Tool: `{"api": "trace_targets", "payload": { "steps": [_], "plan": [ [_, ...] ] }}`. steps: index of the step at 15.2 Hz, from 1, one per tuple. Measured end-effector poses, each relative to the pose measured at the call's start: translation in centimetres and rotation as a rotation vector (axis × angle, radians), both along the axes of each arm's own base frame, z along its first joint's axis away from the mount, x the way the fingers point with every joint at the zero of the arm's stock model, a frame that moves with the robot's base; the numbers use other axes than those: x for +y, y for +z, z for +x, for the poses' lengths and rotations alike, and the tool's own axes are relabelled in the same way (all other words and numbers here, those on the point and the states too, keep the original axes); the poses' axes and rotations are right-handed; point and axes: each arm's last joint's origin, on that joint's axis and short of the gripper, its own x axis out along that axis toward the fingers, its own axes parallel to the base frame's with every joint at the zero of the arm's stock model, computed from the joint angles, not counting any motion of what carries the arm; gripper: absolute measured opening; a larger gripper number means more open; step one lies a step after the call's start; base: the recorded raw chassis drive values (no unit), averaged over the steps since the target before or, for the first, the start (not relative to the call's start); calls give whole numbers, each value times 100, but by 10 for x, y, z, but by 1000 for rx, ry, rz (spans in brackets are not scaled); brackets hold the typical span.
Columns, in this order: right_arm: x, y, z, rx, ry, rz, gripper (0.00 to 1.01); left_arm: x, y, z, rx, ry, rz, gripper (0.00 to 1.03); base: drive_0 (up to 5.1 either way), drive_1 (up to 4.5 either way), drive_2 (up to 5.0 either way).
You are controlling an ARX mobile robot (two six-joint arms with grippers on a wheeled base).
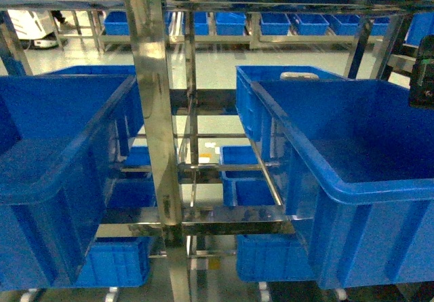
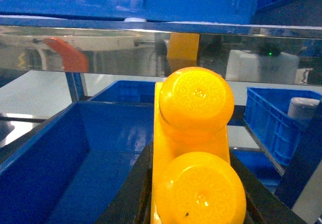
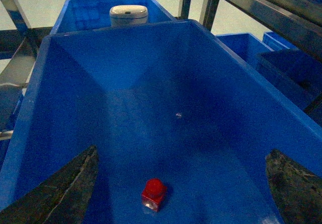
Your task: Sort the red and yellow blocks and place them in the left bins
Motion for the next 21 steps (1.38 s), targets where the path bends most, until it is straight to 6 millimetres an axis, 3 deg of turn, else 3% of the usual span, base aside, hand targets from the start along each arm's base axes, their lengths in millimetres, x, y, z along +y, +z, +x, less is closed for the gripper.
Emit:
{"api": "trace_targets", "payload": {
  "steps": [4,8,15,21],
  "plan": [
    [0,0,0,0,0,0,98,21,-21,9,64,61,-35,26,0,0,0],
    [0,0,0,0,0,0,98,24,-46,25,142,78,-58,26,0,0,0],
    [0,0,0,0,0,0,98,52,-54,90,178,153,-85,26,0,0,0],
    [0,0,0,0,0,0,98,58,-77,106,259,223,-104,26,0,0,0]
  ]
}}
